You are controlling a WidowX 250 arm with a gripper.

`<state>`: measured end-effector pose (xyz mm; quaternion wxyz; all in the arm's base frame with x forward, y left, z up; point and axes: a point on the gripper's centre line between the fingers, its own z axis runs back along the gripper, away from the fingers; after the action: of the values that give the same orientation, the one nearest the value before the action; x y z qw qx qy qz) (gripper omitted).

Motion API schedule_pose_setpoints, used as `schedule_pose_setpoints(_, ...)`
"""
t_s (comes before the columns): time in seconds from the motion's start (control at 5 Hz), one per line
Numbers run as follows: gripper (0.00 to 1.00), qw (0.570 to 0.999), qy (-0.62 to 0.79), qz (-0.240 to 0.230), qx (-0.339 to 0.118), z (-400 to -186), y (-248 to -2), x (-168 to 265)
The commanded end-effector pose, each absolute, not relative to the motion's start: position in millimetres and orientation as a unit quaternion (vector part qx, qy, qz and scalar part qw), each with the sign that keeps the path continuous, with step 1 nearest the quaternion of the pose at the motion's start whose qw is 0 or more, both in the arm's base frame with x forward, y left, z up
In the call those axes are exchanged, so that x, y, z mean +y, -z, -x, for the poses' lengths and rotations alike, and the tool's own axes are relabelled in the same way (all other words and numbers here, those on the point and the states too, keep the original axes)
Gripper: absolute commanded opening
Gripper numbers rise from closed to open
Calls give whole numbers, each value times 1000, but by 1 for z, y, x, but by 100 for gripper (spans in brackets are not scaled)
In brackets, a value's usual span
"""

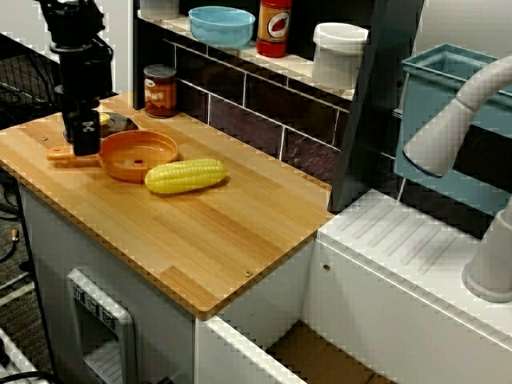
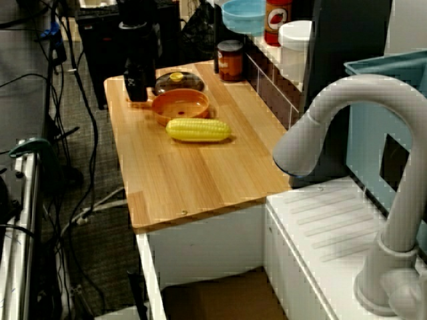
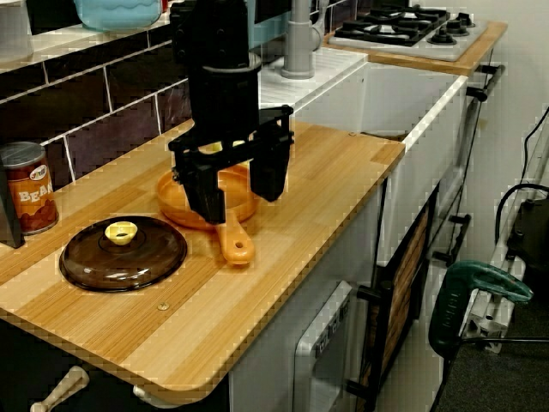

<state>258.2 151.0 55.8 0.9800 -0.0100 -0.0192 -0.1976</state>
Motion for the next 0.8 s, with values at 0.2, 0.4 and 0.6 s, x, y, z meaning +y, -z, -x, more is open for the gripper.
schedule_pose_setpoints(0.2,100,980,187,9,-61,-250,-68,172)
schedule_pose_setpoints(0.4,100,981,186,13,-61,-250,-66,169)
schedule_pose_setpoints(0.6,100,981,181,17,-60,-251,-62,168)
